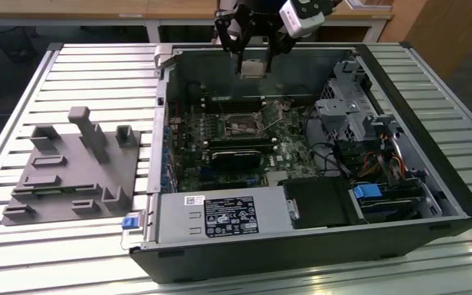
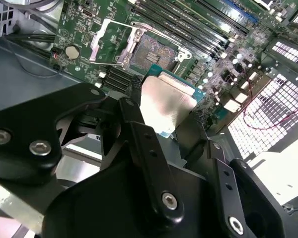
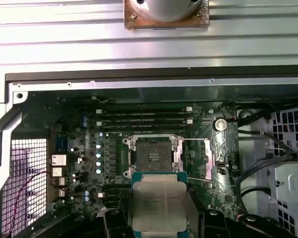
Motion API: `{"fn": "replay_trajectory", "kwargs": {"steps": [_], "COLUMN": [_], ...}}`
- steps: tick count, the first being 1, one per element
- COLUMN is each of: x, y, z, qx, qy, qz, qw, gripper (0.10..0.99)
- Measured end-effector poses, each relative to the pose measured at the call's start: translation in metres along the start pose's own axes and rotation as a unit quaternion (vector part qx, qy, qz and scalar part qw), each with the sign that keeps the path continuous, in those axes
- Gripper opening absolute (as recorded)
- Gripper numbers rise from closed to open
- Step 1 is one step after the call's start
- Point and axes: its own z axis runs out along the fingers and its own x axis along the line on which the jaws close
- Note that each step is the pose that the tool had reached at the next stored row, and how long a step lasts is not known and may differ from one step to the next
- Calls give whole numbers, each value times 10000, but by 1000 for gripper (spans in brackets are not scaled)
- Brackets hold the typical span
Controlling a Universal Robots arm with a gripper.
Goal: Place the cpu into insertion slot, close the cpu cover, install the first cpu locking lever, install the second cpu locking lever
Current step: 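Place the cpu into insertion slot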
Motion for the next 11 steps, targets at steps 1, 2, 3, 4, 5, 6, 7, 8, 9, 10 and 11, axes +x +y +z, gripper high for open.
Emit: {"fn": "replay_trajectory", "kwargs": {"steps": [1,2,3,4,5,6,7,8,9,10,11], "x": [0,0,0,0,0,0,0,0,0,0,0], "y": [0,0,0,0,0,0,0,0,0,0,0], "z": [0,0,0,0,0,0,0,0,0,0,0], "qx": [-1,-1,-2,-2,-3,-3,-3,-3,-4,-4,-4], "qy": [-3,-5,-7,-9,-11,-13,-14,-15,-17,-19,-21], "qz": [28,53,76,101,125,142,155,169,185,206,228], "qw": [10000,10000,10000,9999,9999,9999,9999,9999,9998,9998,9997], "gripper": [529,529,529,529,529,529,529,529,529,529,529]}}
